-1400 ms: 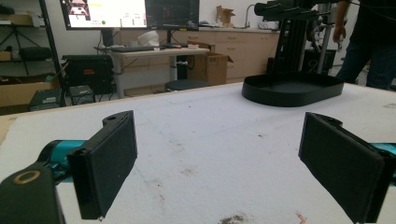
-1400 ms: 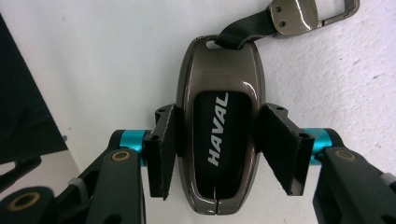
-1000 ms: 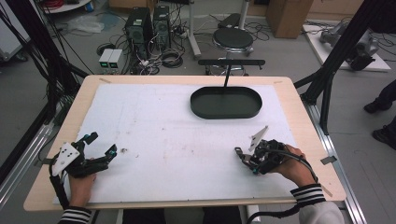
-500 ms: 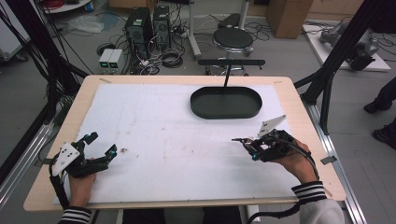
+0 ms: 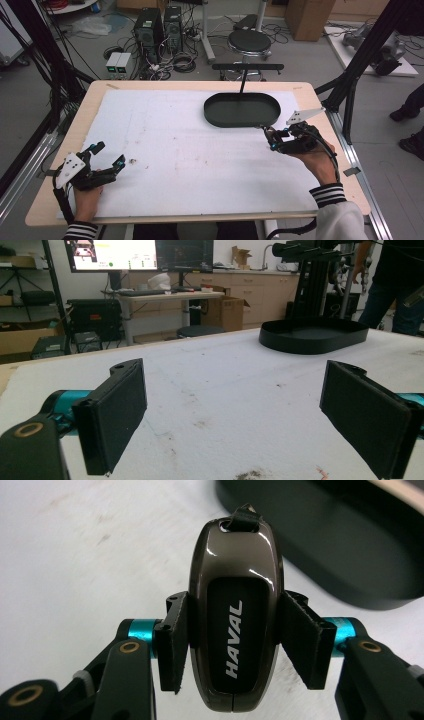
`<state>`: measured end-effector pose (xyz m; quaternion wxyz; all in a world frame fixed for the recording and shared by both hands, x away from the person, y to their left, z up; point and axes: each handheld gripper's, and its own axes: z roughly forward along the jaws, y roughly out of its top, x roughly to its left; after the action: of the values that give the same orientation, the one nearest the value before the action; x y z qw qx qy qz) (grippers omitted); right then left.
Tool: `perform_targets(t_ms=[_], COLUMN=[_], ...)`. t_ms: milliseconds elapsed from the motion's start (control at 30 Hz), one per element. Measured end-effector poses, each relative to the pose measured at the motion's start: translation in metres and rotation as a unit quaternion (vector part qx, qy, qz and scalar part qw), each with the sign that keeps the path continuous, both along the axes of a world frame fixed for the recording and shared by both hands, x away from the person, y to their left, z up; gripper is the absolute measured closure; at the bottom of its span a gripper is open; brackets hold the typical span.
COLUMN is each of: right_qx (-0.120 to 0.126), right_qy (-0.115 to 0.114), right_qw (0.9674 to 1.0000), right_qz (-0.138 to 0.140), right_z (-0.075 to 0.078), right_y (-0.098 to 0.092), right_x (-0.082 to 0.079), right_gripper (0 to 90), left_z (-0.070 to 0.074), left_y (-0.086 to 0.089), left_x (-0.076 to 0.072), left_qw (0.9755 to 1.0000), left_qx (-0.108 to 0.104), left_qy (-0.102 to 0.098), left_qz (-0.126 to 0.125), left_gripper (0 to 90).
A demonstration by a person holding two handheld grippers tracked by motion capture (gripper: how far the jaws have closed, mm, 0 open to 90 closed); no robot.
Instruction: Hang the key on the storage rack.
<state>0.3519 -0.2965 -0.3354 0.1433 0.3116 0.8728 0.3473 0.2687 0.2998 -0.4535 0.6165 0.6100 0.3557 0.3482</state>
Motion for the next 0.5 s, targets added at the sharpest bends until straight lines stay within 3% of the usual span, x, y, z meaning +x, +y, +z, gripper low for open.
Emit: perform_targets(t_ms=[233,500], right_qx=[0.034,0.054], right_qy=[-0.027,-0.050], right_qw=[0.9981,0.9953], right_qz=[-0.044,-0.063], right_z=[0.015,0.024], right_y=[-0.004,-0.008], right_x=[0.015,0.033], right_gripper=[48.2,48.2], left_z=[0.000,0.000], left_y=[0.000,0.000], left_x=[0.000,0.000], left_qw=[1.0000,1.0000], left_qx=[0.001,0.000], left_qy=[0.000,0.000], left_qz=[-0.001,0.000], left_gripper=[11.9,11.9])
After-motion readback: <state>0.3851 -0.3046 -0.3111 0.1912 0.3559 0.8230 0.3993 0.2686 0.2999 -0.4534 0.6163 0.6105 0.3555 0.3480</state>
